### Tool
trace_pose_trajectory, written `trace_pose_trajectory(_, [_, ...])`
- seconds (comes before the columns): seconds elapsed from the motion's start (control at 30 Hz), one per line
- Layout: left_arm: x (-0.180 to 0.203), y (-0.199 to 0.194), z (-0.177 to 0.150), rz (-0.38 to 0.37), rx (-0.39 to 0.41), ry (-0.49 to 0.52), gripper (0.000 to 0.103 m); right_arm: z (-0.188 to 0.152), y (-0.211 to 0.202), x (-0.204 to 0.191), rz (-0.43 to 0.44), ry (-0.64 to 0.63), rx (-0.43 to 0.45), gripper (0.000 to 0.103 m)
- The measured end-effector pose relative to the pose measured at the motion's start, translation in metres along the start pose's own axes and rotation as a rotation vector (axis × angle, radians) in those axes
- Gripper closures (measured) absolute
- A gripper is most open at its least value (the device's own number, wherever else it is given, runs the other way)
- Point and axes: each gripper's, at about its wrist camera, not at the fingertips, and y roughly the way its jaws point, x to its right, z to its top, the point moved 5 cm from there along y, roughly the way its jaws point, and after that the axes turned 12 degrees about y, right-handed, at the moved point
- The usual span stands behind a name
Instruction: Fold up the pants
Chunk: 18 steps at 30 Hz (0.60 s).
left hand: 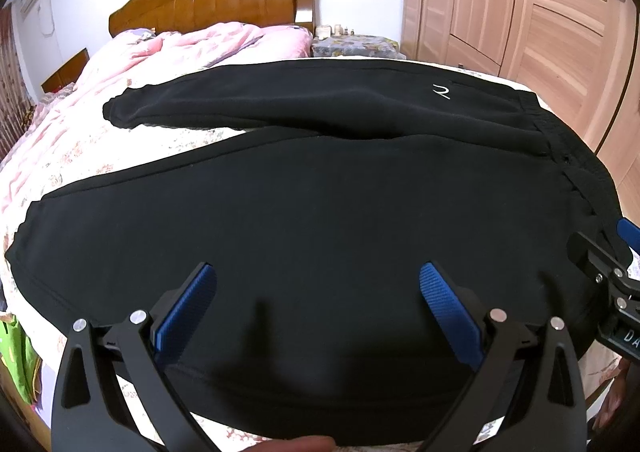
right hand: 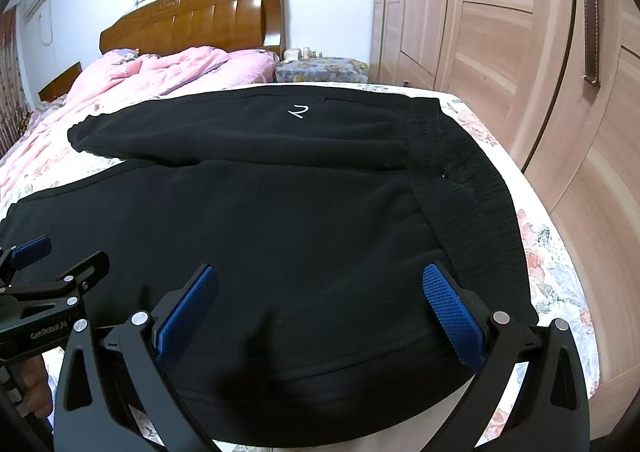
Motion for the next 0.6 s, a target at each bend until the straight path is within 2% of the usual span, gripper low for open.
trace_pose_trajectory(0.6, [-0.0001,0.0018,-0.0036,0.006,-0.003,0.012,0.001,-0.0042,0.0005,0.0031,0.001,0.018,-0.001,0.004])
